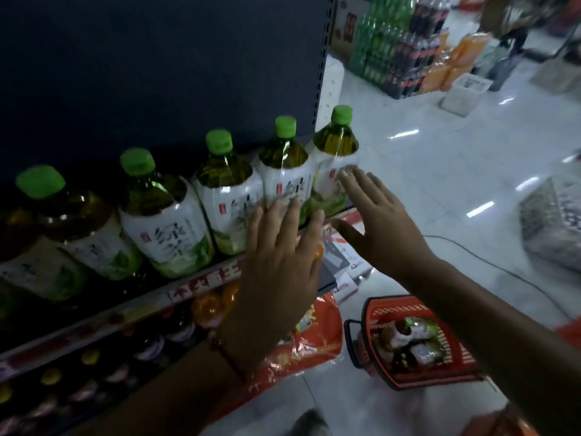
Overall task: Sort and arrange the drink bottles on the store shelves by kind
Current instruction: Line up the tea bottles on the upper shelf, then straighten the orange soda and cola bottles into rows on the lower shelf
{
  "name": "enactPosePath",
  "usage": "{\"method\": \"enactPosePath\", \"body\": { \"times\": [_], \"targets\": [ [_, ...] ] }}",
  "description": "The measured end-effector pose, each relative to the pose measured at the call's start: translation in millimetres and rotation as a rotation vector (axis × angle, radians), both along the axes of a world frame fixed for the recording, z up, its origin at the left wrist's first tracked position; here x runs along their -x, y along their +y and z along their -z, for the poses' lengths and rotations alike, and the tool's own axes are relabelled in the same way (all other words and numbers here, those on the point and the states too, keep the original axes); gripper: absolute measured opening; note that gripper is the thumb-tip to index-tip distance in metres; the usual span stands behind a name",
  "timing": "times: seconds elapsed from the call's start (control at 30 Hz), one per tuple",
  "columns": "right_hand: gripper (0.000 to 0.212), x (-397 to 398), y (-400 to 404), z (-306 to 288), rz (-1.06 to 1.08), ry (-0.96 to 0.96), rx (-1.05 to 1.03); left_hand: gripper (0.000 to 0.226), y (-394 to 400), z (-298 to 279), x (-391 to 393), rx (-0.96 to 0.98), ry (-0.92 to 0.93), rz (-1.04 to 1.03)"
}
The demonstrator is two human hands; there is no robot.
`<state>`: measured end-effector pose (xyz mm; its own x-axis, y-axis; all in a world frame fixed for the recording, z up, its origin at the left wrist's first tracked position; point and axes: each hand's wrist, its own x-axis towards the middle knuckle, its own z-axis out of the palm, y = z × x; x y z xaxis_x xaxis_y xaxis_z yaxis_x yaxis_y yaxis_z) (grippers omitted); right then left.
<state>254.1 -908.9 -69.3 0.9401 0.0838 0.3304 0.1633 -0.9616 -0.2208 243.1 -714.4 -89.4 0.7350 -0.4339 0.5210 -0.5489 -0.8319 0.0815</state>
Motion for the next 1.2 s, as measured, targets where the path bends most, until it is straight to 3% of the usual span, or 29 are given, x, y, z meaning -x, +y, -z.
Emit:
{"method": "enactPosePath", "body": {
  "times": [0.23,0.43,0.7,0.83,0.97,1.07,1.2],
  "targets": [
    [0.07,60.7,-5.2,71.5,-0.107,0.293,0.116,0.072,18.6,98.0,66.1,-0.055,0.429,-0.074],
    [0.074,55.7,-23.1,145.2,-0.112,0.517,0.064,0.071,-19.2,167.3,68.8,-0.035,0.651,-0.275],
    [0.077,3.8,-61.6,319.3,-0.118,0.599,-0.103,0.074,-71.7,336.8,17.3,0.331,0.783,-0.435],
    [0.08,-39.8,-69.4,410.9,-0.063,0.482,-0.276,0.078,-81.7,422.6,-11.8,0.548,0.766,-0.454],
    [0.085,-73.4,-72.1,483.6,0.014,0.307,-0.586,0.085,-100.1,479.4,-23.3,0.716,0.642,-0.441],
    [0.099,-93.9,-70.6,516.5,0.044,0.275,-0.825,0.086,-110.1,504.6,-32.4,0.719,0.511,-0.452],
    [0.096,-115.8,-70.8,531.0,-0.085,0.239,-0.962,0.084,-119.0,516.4,-47.6,0.788,0.42,-0.556]
  ]
}}
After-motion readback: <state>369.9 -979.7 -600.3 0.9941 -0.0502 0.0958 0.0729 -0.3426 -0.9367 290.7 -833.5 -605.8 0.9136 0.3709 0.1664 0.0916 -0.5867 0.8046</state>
